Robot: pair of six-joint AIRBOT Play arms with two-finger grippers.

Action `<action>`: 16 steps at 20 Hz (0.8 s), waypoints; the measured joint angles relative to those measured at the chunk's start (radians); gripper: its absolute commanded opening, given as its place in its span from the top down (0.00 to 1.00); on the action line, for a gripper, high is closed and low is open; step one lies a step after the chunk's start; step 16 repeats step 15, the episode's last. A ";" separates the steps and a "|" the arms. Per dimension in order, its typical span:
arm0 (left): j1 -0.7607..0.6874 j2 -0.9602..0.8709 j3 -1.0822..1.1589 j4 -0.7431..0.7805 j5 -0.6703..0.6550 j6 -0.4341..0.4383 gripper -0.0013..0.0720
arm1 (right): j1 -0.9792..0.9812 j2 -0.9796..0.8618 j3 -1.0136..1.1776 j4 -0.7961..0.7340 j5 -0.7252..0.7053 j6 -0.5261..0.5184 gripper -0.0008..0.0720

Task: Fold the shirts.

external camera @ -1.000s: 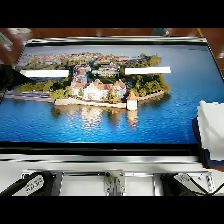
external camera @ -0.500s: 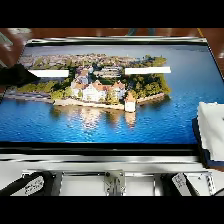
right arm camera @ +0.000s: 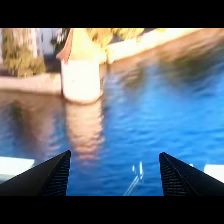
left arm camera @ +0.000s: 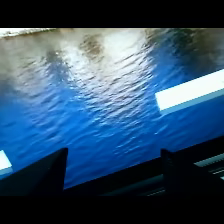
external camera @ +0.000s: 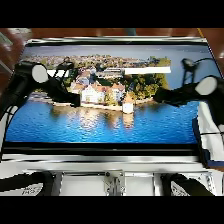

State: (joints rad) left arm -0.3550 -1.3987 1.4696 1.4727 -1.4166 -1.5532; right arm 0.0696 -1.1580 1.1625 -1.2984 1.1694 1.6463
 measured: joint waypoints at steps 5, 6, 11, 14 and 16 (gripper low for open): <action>-0.042 -0.035 0.000 0.039 0.031 -0.026 0.02 | 0.149 -0.089 0.005 -0.029 0.023 0.046 0.07; -0.043 -0.039 0.000 0.043 0.034 -0.027 0.02 | 0.160 -0.095 0.005 -0.036 0.014 0.051 0.07; -0.049 -0.048 0.000 0.050 0.042 -0.033 0.02 | 0.184 -0.107 0.005 -0.044 -0.002 0.061 0.07; -0.050 -0.049 0.000 0.053 0.040 -0.033 0.02 | 0.190 -0.109 0.005 -0.042 -0.005 0.061 0.07; -0.050 -0.049 0.000 0.053 0.039 -0.033 0.02 | 0.189 -0.109 0.005 -0.042 -0.006 0.061 0.07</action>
